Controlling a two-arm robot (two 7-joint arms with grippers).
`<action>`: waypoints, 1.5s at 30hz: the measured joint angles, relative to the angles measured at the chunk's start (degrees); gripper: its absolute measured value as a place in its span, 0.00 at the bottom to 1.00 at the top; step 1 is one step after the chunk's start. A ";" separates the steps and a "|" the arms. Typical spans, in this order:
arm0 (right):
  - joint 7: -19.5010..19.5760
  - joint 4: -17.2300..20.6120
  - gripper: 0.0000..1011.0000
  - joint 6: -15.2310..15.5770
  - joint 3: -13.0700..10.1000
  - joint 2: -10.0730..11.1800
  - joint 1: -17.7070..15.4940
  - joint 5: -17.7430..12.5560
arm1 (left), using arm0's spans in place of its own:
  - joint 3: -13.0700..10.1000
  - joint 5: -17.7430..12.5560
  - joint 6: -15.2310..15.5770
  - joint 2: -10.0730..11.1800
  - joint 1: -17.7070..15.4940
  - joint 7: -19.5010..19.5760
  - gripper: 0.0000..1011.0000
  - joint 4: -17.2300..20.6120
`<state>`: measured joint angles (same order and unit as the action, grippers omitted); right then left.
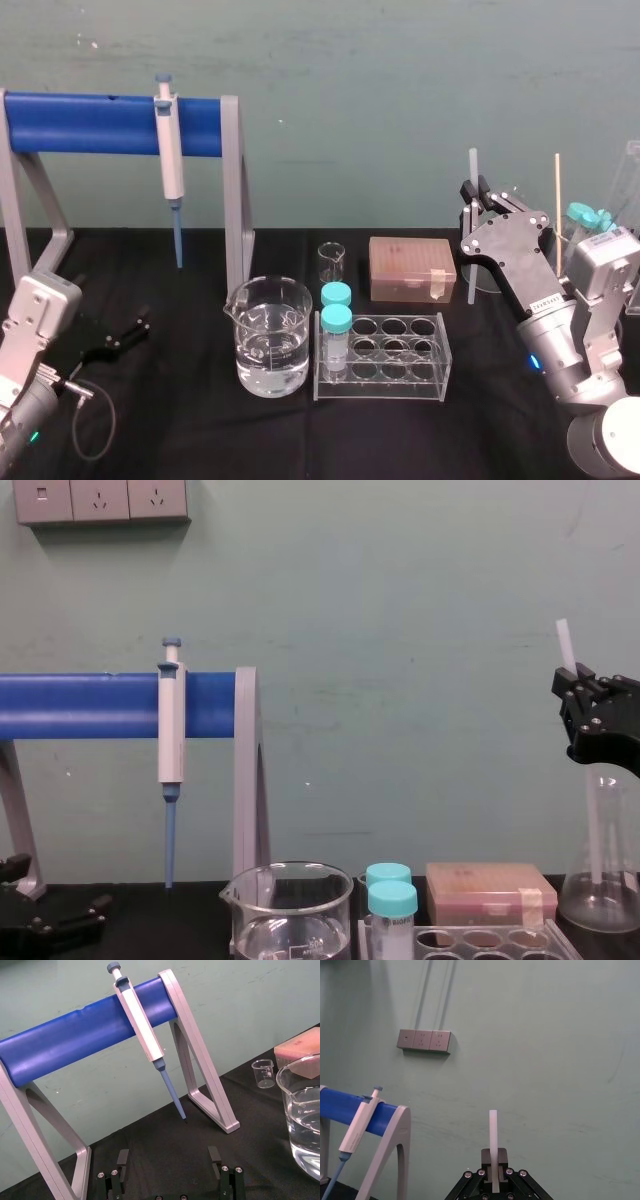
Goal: Pick up the stirring rod with one hand, then place it down.
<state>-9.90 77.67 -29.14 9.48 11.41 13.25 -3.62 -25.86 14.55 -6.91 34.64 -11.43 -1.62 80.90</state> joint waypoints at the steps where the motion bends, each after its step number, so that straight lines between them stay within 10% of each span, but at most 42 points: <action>1: 0.00 0.00 0.07 0.00 0.02 0.01 0.01 -0.01 | 0.00 0.00 0.00 0.00 0.00 0.00 0.99 0.00; 45: -0.14 0.00 0.07 -0.03 0.31 0.27 0.17 -0.34 | 0.00 0.00 0.00 0.00 0.00 0.00 0.99 0.00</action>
<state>-10.04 77.67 -29.17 9.79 11.67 13.42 -3.96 -25.86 14.55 -6.91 34.64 -11.43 -1.62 80.90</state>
